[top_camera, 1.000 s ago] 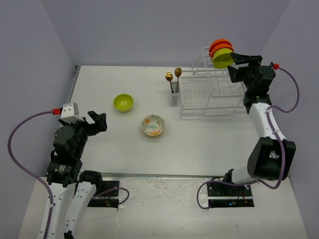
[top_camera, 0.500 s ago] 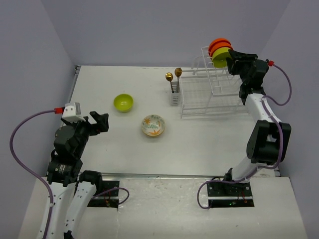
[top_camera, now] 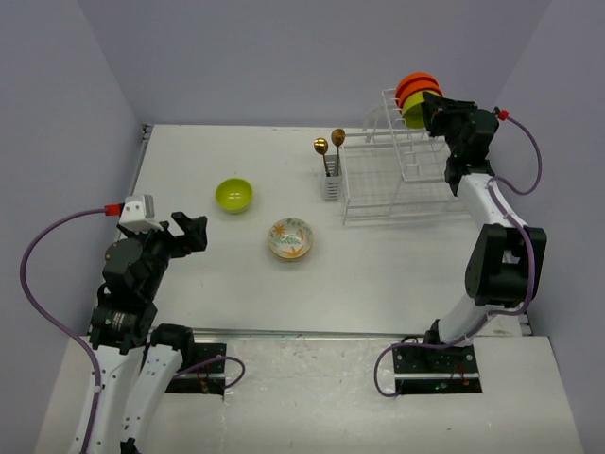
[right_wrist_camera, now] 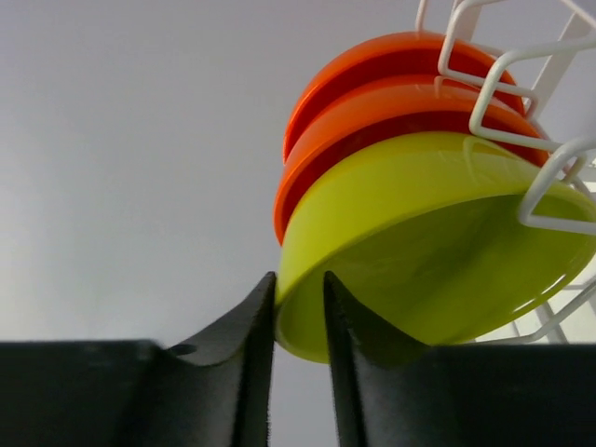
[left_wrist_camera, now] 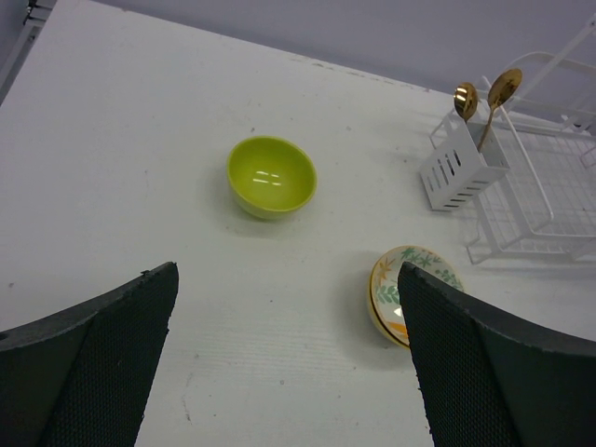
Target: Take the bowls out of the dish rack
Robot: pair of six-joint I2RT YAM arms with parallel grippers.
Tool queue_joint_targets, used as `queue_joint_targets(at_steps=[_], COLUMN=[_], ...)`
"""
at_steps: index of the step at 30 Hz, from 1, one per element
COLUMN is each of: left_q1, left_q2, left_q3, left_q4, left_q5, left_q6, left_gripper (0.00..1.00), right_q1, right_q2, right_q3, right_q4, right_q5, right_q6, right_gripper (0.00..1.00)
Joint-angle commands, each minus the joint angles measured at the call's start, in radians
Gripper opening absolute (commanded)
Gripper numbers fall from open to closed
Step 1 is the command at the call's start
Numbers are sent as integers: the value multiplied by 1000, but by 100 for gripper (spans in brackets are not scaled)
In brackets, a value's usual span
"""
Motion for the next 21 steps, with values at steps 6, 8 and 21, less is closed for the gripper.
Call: queue_joint_targets(at_steps=[6, 8, 21], left_q1=[-7, -9, -9], left_q2=[-9, -10, -21], left_q3=[-2, -2, 3], left_q4=[34, 35, 29], left_q5=[10, 8, -12], left_q6=[28, 28, 25], left_gripper=[100, 100, 100], right_q1=[15, 15, 18], right_q2=[7, -1, -41], right_q3=[8, 0, -110], right_q4=[59, 74, 322], right_q5=[57, 55, 57], right_q6=[19, 10, 10], right_gripper=[18, 13, 0])
